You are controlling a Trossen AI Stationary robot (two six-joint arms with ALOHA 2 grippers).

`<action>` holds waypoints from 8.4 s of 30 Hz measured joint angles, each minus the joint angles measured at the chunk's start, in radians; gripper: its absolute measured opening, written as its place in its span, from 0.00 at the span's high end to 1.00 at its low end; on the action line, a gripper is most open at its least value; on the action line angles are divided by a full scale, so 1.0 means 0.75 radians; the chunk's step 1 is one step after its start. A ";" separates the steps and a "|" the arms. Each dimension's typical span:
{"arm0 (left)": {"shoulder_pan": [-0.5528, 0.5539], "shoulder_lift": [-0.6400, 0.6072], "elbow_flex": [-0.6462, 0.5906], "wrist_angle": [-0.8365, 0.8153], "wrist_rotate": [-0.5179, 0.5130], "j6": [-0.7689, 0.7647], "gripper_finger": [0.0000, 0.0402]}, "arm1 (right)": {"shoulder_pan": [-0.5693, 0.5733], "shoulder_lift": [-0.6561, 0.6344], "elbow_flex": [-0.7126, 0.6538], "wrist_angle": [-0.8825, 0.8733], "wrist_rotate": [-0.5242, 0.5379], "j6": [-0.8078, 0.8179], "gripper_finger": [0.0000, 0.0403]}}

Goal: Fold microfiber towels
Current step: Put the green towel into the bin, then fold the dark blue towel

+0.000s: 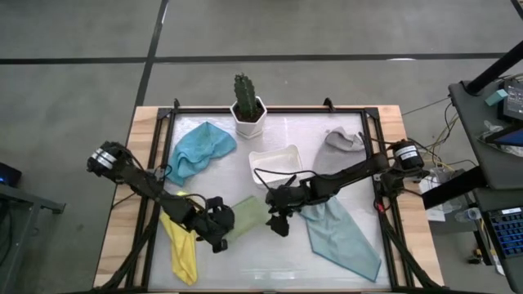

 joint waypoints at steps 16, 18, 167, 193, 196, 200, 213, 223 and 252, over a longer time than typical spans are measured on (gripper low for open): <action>-0.028 0.086 0.001 0.056 0.009 0.079 0.99 | -0.004 0.129 -0.054 0.228 0.223 0.231 0.25; -0.029 0.089 0.001 0.058 0.009 0.078 0.99 | -0.005 0.156 -0.054 0.288 0.223 0.231 0.25; 0.012 -0.690 -0.102 0.667 -0.938 1.810 0.99 | -0.566 -0.087 0.073 -0.455 0.073 0.104 0.74; 0.012 -0.689 -0.103 0.665 -0.938 1.811 0.99 | -0.662 -0.110 0.503 -1.178 0.253 -0.159 0.51; 0.012 -0.689 -0.103 0.665 -0.938 1.811 0.99 | -0.655 -0.111 0.516 -1.168 0.278 -0.210 0.58; 0.012 -0.689 -0.103 0.666 -0.938 1.811 0.99 | -0.638 -0.107 0.465 -1.074 0.307 -0.263 0.74; 0.017 -0.689 -0.104 0.666 -0.937 1.824 0.99 | -0.629 0.056 0.318 -0.914 0.346 -0.353 0.98; 0.055 -0.689 -0.104 0.663 -0.937 1.824 0.99 | -0.629 0.091 0.323 -0.915 0.367 -0.399 0.98; 0.627 -0.649 -0.102 0.453 -0.181 1.012 1.00 | -0.484 -0.820 -0.498 -0.144 0.355 -0.863 0.98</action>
